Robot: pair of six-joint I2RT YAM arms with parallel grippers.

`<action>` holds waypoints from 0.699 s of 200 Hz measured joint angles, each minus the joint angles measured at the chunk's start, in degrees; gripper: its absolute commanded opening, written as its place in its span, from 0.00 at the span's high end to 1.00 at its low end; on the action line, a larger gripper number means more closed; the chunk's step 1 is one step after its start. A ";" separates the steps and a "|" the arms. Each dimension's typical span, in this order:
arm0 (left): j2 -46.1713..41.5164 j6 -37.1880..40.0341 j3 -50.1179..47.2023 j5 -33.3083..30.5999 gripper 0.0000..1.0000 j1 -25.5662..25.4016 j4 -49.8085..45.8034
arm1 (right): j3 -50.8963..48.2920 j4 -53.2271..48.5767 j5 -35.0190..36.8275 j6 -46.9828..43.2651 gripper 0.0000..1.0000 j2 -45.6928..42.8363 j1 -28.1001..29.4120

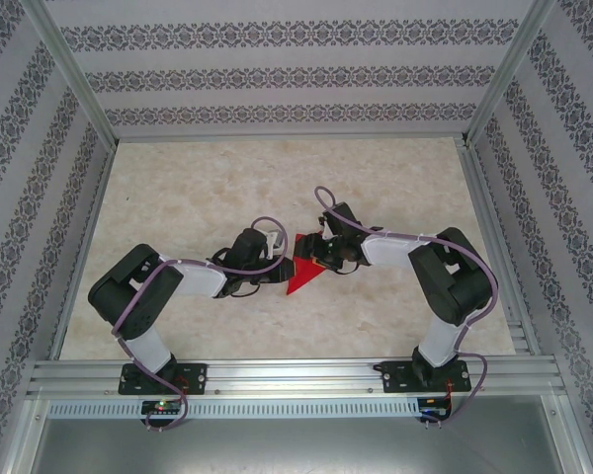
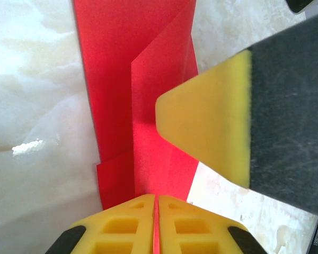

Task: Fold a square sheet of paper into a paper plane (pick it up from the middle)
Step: Fourth fold the wing at the center of the table.

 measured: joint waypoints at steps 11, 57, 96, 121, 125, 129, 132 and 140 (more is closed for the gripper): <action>0.02 0.07 0.04 -0.13 0.90 0.00 -0.42 | -0.66 0.96 -0.35 -0.22 0.37 -0.26 -0.31; 0.24 0.37 0.07 -0.35 0.90 0.00 -1.20 | -1.14 1.18 -0.68 -0.90 0.46 -0.35 -0.70; 0.26 0.42 0.09 -0.33 0.90 0.00 -1.27 | -0.81 0.07 0.11 -1.70 0.52 -0.02 -0.70; 0.26 0.57 0.48 -0.33 0.89 0.00 -1.75 | 0.90 -2.71 0.59 -1.86 0.55 0.85 -0.70; 0.26 0.61 0.63 -0.31 0.89 0.00 -1.86 | 1.22 -3.19 0.70 -1.88 0.55 1.01 -0.70; 0.26 0.61 0.72 -0.31 0.89 0.00 -1.88 | 1.53 -3.67 0.79 -1.88 0.56 1.14 -0.70; 0.26 0.63 0.81 -0.31 0.89 0.00 -1.88 | 1.70 -3.96 0.81 -1.90 0.56 1.27 -0.70; 0.26 0.63 1.01 -0.28 0.88 0.00 -1.90 | 2.23 -4.79 1.01 -1.88 0.58 1.57 -0.70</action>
